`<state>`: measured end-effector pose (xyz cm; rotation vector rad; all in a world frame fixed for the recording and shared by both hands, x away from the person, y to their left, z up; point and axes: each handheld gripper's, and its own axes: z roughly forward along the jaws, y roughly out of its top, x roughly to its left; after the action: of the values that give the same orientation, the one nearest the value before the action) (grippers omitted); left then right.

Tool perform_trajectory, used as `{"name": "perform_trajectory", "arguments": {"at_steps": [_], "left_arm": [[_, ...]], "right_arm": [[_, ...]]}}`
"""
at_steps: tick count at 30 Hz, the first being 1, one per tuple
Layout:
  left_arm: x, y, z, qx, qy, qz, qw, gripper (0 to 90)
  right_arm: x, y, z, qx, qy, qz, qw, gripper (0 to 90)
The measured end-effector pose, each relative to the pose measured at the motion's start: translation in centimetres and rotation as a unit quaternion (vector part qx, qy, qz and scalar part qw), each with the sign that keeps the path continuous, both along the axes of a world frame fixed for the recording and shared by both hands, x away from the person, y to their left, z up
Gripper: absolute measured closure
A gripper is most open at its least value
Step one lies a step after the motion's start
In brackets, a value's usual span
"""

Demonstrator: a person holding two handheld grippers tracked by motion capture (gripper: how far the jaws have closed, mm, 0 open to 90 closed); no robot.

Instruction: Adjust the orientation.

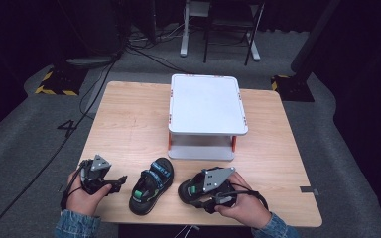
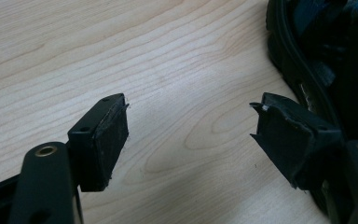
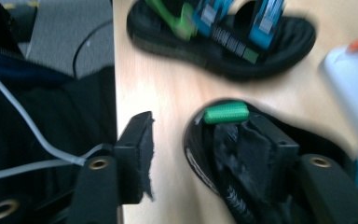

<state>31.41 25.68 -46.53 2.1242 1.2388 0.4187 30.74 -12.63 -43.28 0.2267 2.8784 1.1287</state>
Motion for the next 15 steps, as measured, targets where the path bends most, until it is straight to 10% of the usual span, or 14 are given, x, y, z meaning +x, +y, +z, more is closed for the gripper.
{"name": "perform_trajectory", "arguments": {"at_steps": [7,11,12,15], "left_arm": [[0.3,-0.4,0.0,-0.003,0.000,-0.006,1.0000,25.5],[0.4,-0.4,0.1,0.000,-0.001,-0.008,1.0000,25.5],[0.4,-0.3,0.1,0.000,-0.002,-0.007,1.0000,25.5],[0.4,-0.2,0.1,-0.001,-0.003,-0.006,1.0000,25.5]], "right_arm": [[0.2,-0.6,-1.4,-0.002,0.017,-0.014,0.9998,47.5],[0.1,-1.0,-0.4,0.040,0.007,-0.033,0.9986,39.7],[0.2,-1.9,0.6,0.083,0.003,-0.064,0.9945,37.9],[0.6,-3.3,1.3,0.112,-0.002,-0.110,0.9877,41.5]]}}
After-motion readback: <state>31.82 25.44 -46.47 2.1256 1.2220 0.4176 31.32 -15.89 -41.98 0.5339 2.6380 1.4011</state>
